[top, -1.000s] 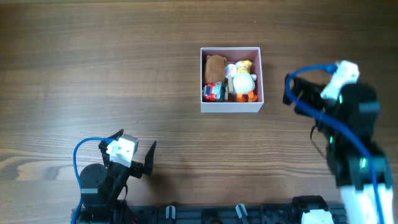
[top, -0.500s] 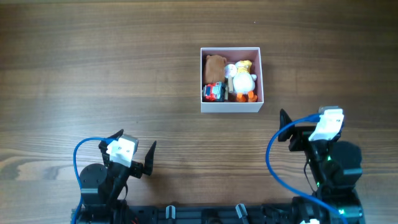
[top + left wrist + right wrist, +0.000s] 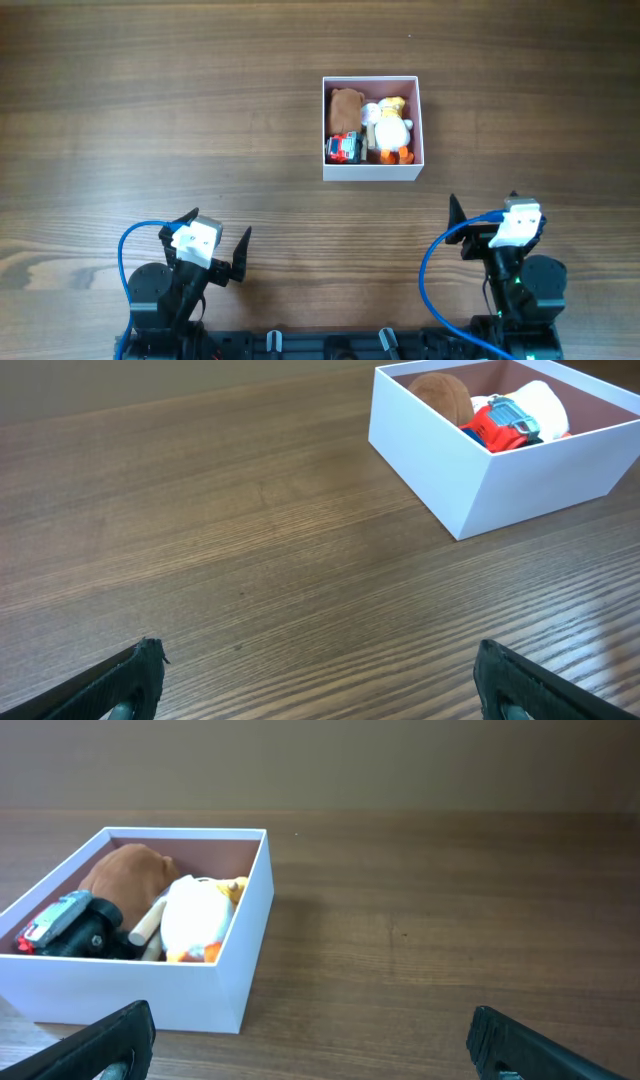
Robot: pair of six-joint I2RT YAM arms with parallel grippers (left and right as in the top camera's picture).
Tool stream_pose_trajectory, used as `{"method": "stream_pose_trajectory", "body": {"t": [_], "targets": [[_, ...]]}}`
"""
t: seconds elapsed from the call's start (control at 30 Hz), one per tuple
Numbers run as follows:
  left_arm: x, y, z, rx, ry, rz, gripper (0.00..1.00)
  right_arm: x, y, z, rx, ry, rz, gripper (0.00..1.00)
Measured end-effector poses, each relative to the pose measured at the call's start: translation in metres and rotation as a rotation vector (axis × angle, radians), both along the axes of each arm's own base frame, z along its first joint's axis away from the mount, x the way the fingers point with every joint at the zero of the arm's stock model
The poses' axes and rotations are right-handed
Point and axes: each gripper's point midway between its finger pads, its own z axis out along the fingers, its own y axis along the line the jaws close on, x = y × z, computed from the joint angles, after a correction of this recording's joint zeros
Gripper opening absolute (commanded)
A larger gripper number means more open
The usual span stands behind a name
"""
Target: Pack container
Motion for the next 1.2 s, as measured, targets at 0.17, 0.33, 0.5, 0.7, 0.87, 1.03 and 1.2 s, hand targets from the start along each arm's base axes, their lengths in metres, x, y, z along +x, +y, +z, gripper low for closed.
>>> {"method": "stream_pose_trajectory", "body": {"t": [0.17, 0.33, 0.5, 0.7, 0.87, 1.03, 1.2], "targets": [[0.0, 0.0, 0.0, 0.0, 0.0, 0.0, 1.0, 0.0, 0.0, -0.014, -0.004, -0.004, 0.001, 1.0], [0.0, 0.0, 0.0, 0.0, 0.0, 0.0, 1.0, 0.0, 0.0, -0.012, -0.004, -0.012, 0.001, 1.0], [0.0, 0.0, 0.0, 0.0, 0.0, 0.0, 1.0, 0.0, 0.0, -0.012, -0.004, -0.012, 0.001, 1.0], [0.0, 0.0, 0.0, 0.0, 0.0, 0.0, 1.0, 0.0, 0.0, -0.012, -0.004, -0.012, 0.001, 1.0], [0.0, 0.0, 0.0, 0.0, 0.0, 0.0, 1.0, 0.0, 0.0, -0.012, -0.004, -0.012, 0.001, 1.0], [0.0, 0.0, 0.0, 0.0, 0.0, 0.0, 1.0, 0.0, 0.0, -0.012, -0.004, -0.012, 0.001, 1.0], [0.0, 0.0, 0.0, 0.0, 0.0, 0.0, 1.0, 0.0, 0.0, -0.012, -0.004, -0.013, 0.001, 1.0]]}}
